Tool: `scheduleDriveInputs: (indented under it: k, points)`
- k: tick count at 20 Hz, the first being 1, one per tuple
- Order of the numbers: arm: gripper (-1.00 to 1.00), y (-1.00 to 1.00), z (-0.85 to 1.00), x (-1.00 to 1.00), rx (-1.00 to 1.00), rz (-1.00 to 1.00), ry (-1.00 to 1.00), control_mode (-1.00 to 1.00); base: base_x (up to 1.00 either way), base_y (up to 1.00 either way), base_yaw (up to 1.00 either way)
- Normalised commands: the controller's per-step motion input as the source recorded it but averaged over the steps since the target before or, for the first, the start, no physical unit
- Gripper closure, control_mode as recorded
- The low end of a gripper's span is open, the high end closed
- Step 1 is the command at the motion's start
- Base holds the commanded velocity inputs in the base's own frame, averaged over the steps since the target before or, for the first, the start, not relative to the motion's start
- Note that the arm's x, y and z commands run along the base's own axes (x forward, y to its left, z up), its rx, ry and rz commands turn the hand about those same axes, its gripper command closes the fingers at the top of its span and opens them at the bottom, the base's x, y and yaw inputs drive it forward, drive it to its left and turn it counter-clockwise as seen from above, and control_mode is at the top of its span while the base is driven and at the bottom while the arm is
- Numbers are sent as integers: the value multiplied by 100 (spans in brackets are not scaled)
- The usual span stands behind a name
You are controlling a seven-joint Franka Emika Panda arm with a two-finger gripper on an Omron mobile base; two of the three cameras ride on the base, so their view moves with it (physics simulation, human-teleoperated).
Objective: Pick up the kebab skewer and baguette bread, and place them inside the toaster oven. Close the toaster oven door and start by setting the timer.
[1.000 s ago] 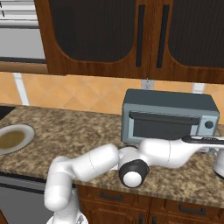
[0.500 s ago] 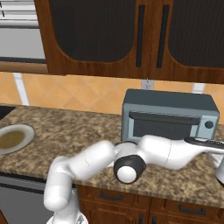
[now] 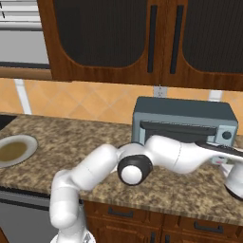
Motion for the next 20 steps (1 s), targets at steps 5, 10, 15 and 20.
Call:
scheduleDriveInputs:
  k: [5, 10, 15, 20]
  points:
    - [-100, 21, 0, 20, 0, 0, 0, -100, 0, 0, 0]
    - [-100, 29, 0, 21, 0, -2, 0, -100, 0, 0, 0]
    - [-100, 17, 0, 15, 0, 0, 0, -100, 0, 0, 0]
    - [-100, 7, 0, 21, 0, 0, 0, -100, 0, 0, 0]
